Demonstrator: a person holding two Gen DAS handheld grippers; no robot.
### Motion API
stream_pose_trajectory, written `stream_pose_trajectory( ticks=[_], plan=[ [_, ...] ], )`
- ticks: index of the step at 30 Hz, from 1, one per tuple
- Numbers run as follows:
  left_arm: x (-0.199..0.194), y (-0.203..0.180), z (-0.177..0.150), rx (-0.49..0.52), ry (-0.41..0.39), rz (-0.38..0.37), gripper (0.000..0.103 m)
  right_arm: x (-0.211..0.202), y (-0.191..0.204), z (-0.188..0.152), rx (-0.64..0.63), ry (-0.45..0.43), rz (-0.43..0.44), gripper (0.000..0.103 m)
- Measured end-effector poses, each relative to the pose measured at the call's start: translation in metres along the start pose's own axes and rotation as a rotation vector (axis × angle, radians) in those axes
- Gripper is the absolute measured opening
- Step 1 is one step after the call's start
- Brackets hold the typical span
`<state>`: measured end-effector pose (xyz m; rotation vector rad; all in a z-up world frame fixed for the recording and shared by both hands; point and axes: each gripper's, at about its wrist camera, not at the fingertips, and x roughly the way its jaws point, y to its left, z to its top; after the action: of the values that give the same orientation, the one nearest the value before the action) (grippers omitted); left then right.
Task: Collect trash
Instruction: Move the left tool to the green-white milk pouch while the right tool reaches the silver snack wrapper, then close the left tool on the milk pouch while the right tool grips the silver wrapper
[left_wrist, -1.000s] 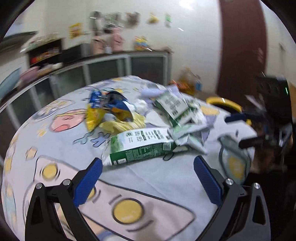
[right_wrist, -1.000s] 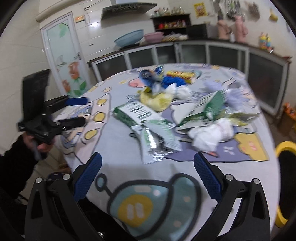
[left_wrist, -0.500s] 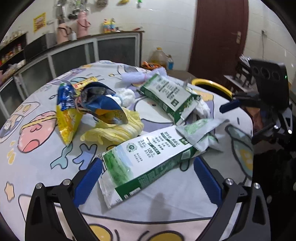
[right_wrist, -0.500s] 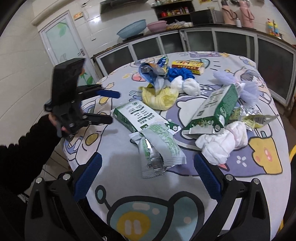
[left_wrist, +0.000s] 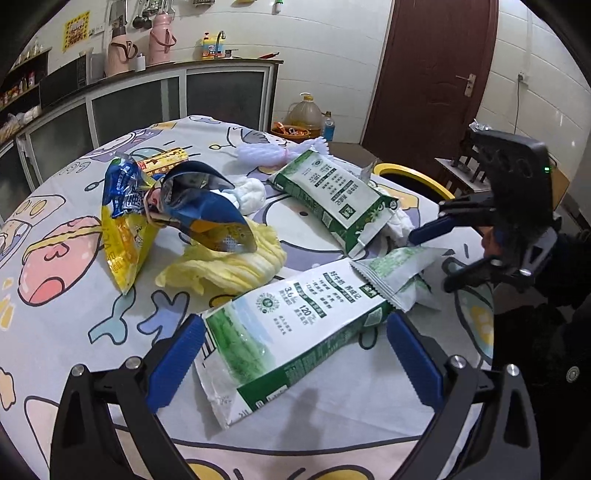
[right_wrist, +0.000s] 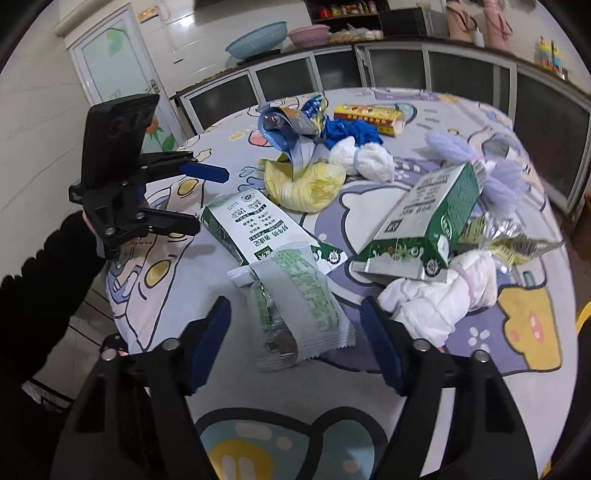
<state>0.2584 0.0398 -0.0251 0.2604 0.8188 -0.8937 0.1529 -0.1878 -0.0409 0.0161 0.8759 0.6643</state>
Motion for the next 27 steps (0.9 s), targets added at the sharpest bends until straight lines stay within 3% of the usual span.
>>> stream_pose_trajectory(
  ticks=[4, 5, 8, 12, 18, 22, 27],
  plan=[
    [0.003, -0.011, 0.003, 0.070, 0.044, 0.030, 0.095, 0.007, -0.006, 0.001, 0.023, 0.034, -0.019, 0.033],
    [0.004, -0.014, 0.004, 0.089, 0.053, 0.036, 0.095, 0.007, -0.008, 0.000, 0.033, 0.037, -0.018, 0.019],
    [0.004, -0.022, 0.011, 0.141, 0.071, 0.037, 0.095, 0.003, -0.012, -0.003, 0.058, 0.025, -0.019, 0.004],
    [0.008, -0.034, 0.027, 0.210, 0.106, 0.032, 0.095, -0.020, -0.023, -0.010, 0.127, -0.022, 0.043, 0.004],
    [0.036, -0.059, 0.050, 0.361, 0.212, -0.016, 0.095, -0.062, -0.037, -0.032, 0.196, -0.090, 0.056, 0.004],
    [0.070, -0.075, 0.053, 0.510, 0.376, -0.002, 0.095, -0.085, -0.048, -0.048, 0.236, -0.120, 0.035, 0.004],
    [0.104, -0.079, 0.052, 0.574, 0.542, -0.031, 0.095, -0.101, -0.055, -0.062, 0.264, -0.143, 0.024, 0.004]
  ],
)
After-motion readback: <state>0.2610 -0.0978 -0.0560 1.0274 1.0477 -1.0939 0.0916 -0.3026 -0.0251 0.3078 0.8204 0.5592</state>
